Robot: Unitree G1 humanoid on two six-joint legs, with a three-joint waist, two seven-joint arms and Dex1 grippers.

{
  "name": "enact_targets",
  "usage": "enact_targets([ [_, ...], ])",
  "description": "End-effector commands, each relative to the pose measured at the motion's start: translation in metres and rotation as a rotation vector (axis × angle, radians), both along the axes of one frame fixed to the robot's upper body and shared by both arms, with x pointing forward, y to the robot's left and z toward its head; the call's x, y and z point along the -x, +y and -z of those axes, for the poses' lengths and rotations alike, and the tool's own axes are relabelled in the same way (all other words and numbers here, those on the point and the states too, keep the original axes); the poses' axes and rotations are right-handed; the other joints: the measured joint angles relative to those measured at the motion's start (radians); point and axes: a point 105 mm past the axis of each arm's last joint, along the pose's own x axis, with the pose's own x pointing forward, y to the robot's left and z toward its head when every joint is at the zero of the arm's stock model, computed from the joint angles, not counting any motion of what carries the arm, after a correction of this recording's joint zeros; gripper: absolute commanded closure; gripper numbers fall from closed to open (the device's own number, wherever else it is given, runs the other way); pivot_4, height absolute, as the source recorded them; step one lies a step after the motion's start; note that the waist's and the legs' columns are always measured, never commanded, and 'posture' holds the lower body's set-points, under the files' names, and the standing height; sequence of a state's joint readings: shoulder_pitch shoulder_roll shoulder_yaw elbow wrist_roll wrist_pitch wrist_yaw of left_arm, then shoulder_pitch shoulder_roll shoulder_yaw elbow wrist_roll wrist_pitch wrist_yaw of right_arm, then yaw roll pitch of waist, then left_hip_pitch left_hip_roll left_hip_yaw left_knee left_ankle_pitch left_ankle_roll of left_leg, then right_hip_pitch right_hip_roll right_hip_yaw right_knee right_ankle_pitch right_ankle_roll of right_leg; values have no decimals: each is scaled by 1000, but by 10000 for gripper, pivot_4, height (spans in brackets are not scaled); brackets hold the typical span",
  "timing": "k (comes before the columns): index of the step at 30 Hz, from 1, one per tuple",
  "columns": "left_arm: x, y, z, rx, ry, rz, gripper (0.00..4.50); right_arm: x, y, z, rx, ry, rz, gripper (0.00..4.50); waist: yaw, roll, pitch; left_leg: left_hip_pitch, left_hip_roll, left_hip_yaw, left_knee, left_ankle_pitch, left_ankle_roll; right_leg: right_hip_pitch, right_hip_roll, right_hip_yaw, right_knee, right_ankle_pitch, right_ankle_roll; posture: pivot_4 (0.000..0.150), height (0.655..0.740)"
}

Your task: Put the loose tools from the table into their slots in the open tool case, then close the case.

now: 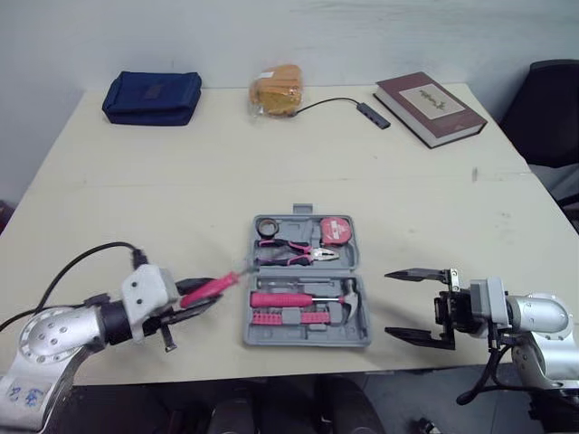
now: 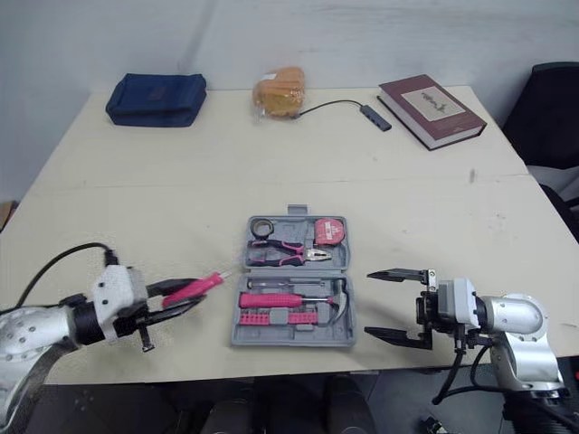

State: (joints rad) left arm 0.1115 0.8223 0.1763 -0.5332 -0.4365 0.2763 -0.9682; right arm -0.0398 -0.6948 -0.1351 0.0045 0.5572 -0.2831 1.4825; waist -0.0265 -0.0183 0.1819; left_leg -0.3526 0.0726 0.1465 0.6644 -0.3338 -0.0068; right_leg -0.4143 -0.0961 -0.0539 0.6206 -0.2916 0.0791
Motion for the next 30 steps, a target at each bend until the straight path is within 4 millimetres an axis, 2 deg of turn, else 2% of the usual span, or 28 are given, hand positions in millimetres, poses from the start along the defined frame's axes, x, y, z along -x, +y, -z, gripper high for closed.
enact_targets([
  [1, 9, -26, 8, -49, 122, 172, 39151, 3, -5, -10, 11, -41, 26, 0, 0, 0, 0, 0, 0, 0, 0, 0, 0, 0, 1, 0, 0, 0, 1, 1500, 7400],
  [4, 10, -41, 13, -93, 186, 236, 39151, 7, -6, -11, 15, -41, 39, 0, -1, 1, 1, 0, -1, 0, 0, 1, -2, 0, 2, 0, 0, 0, 1, 1500, 7400],
  [10, 2, -66, 17, -145, 206, 260, 39151, 21, -2, -14, 14, -41, 48, 0, -1, 1, 1, 0, -4, 0, 0, 1, -1, 0, 8, 1, 1, 1, 2, 1500, 7400],
  [15, 3, -68, 26, -214, 219, 268, 39151, 25, 4, -17, 12, -42, 49, 0, -1, 1, 1, 1, -4, 0, 0, 1, -2, 0, 10, 3, 1, 1, 3, 1500, 7400],
  [26, 6, -75, 32, -215, 249, 280, 39151, 25, 14, -19, 0, -37, 63, 0, 1, 1, 1, 0, -4, -1, 0, 1, -1, 0, 10, 4, 1, 1, 3, 1500, 7400],
  [27, 5, -76, 31, -197, 248, 272, 28923, 25, 14, -20, -1, -37, 64, 0, 1, 1, 1, 0, -4, -1, 0, 1, -1, 0, 10, 4, 1, 1, 3, 1500, 7400],
  [30, 2, -79, 24, -171, 182, 285, 17586, 24, 16, -20, -4, -38, 67, 0, 1, 1, 1, 0, -4, -1, 1, 1, -1, 0, 10, 4, 1, 1, 3, 1500, 7400],
])
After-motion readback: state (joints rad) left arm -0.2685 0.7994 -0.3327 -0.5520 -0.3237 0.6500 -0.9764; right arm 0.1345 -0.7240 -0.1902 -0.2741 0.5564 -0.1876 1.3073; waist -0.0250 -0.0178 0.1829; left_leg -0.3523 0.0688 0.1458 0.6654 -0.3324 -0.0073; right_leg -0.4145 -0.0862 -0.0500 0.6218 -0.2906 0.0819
